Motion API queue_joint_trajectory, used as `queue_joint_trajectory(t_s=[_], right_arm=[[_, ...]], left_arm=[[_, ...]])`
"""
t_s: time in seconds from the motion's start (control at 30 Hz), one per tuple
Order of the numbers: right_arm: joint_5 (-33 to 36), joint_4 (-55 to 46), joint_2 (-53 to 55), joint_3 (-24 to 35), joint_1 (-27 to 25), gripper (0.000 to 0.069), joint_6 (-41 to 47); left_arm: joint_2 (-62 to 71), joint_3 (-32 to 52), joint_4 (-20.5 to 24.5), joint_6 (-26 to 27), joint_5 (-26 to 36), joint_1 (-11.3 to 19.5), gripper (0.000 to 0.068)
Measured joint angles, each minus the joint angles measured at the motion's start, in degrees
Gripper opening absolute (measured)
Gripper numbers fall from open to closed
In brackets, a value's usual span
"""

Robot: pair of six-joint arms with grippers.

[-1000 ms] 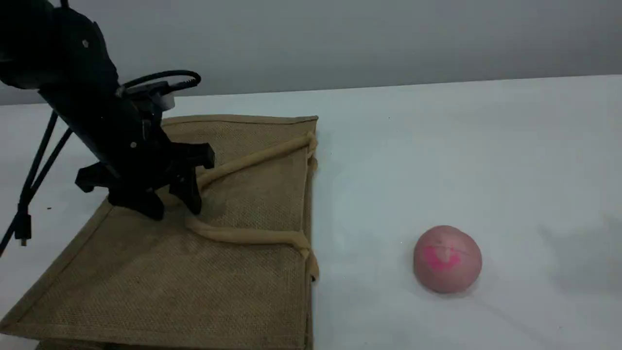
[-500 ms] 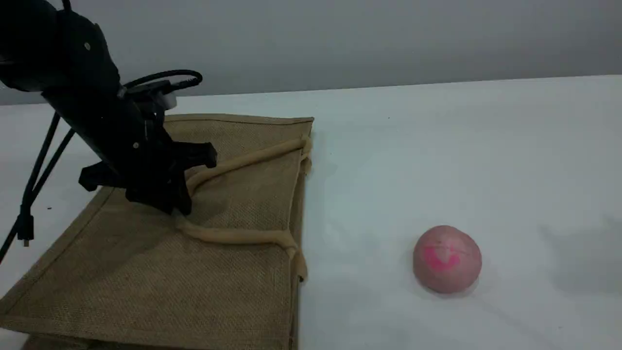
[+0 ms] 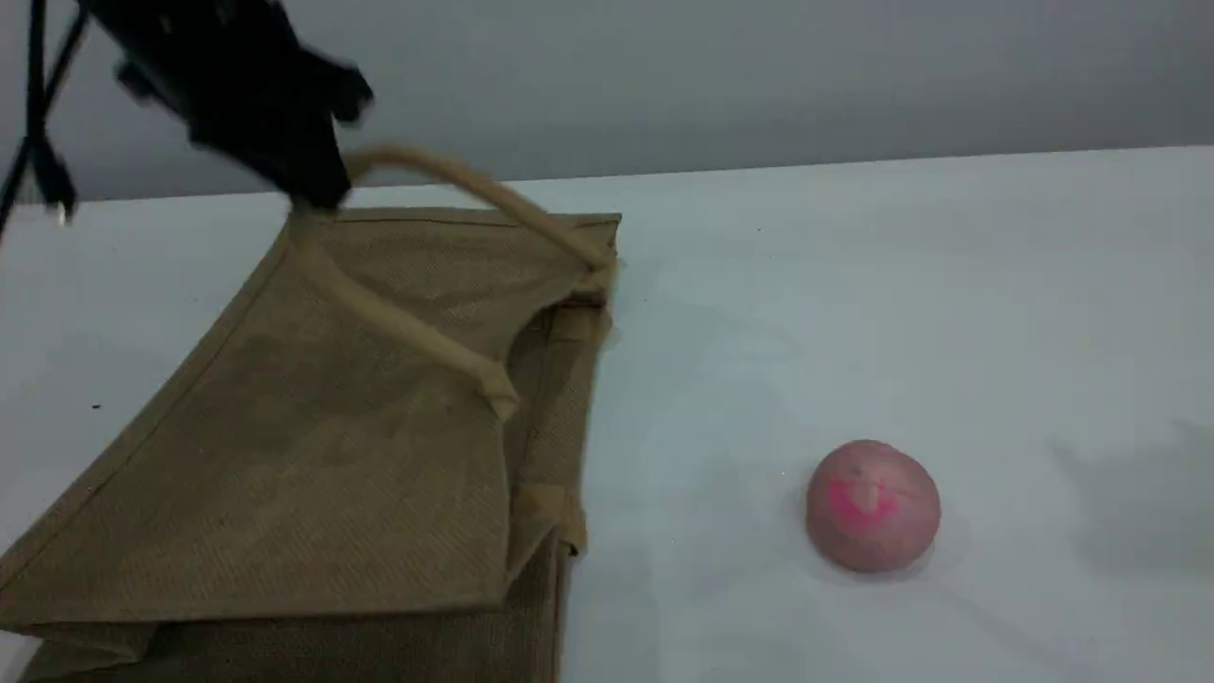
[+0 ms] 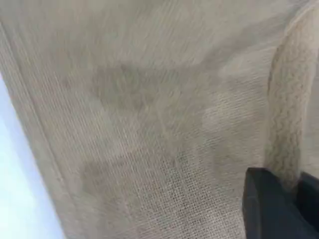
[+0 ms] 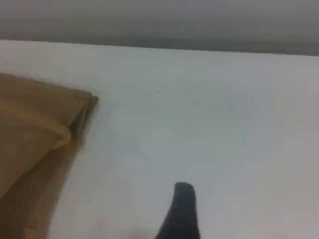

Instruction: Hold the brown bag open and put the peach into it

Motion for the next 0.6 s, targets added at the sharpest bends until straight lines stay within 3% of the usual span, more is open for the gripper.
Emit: queue_joint_trajectory(t_s=[0.27, 0.6], right_arm=[[2.5, 0.1, 2.7, 0.0, 0.0, 0.0575, -0.8], [3.1, 1.6, 10.6, 0.0, 0.0, 0.0575, -6.4]], left_arm=[[-5.9, -7.4, -1.1, 9.7, 9.1, 0.0, 0.0092], [-6.8, -14.0, -12.2, 29.9, 23.0, 0.0, 0.0092]])
